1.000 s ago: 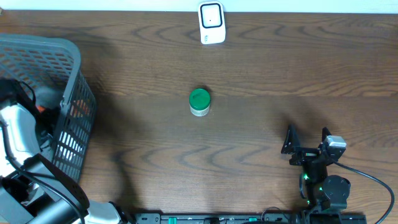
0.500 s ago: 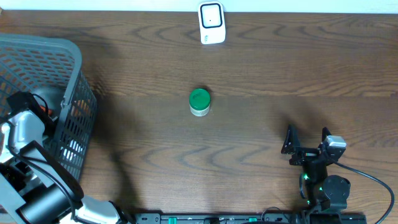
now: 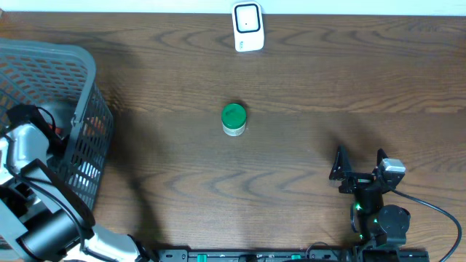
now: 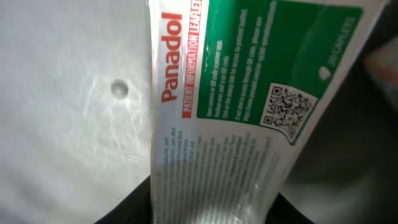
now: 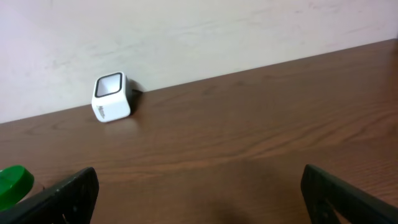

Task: Scan the item barcode
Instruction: 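Carry the Panadol box to the scanner with the left gripper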

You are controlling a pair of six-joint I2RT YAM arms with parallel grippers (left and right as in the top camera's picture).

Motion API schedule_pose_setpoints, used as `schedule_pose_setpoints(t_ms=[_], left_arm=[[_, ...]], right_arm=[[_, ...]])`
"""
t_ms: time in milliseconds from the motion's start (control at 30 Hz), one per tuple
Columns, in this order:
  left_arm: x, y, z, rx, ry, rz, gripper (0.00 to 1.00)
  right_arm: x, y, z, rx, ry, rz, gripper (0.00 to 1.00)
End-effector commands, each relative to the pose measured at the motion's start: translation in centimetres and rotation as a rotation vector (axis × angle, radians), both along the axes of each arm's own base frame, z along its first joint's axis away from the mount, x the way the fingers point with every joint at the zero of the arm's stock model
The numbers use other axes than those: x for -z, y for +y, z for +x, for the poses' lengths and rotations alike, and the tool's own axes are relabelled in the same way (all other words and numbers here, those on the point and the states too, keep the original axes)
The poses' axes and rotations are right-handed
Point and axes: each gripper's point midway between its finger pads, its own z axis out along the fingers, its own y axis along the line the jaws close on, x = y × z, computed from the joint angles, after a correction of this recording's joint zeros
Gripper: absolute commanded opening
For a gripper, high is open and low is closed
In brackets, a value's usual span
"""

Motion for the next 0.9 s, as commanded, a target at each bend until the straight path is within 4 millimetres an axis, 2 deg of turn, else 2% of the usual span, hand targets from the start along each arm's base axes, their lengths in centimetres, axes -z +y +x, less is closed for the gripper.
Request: schedule_pose_setpoints(t_ms=[0, 367, 533, 633, 700, 767, 867], left_arm=[[-1.4, 0.6, 0.6, 0.005, 0.011, 0.002, 0.37], [-11.8, 3.2, 4.1, 0.004, -0.167, 0.137, 0.37], [-17.3, 3.0, 4.8, 0.005, -0.299, 0.192, 0.37], [-21.6, 1.3, 5.8, 0.029, -0.459, 0.169, 0.36], [-25.0, -0.6, 6.5, 0.051, -0.593, 0.129, 0.36], [-28.6, -3.2, 7.1, 0.070, -0.748, 0.048, 0.37], [-33.7, -8.3, 7.5, 0.157, -0.972, -0.128, 0.37]], right_arm=[[0.1, -0.3, 0.0, 0.015, 0.002, 0.008, 0.99], [0.1, -0.3, 0.0, 0.015, 0.002, 0.008, 0.99], [0.1, -0.3, 0.0, 0.015, 0.002, 0.008, 0.99], [0.1, -0.3, 0.0, 0.015, 0.002, 0.008, 0.99], [0.1, -0.3, 0.0, 0.015, 0.002, 0.008, 0.99], [0.1, -0.3, 0.0, 0.015, 0.002, 0.008, 0.99], [0.1, -0.3, 0.0, 0.015, 0.002, 0.008, 0.99]])
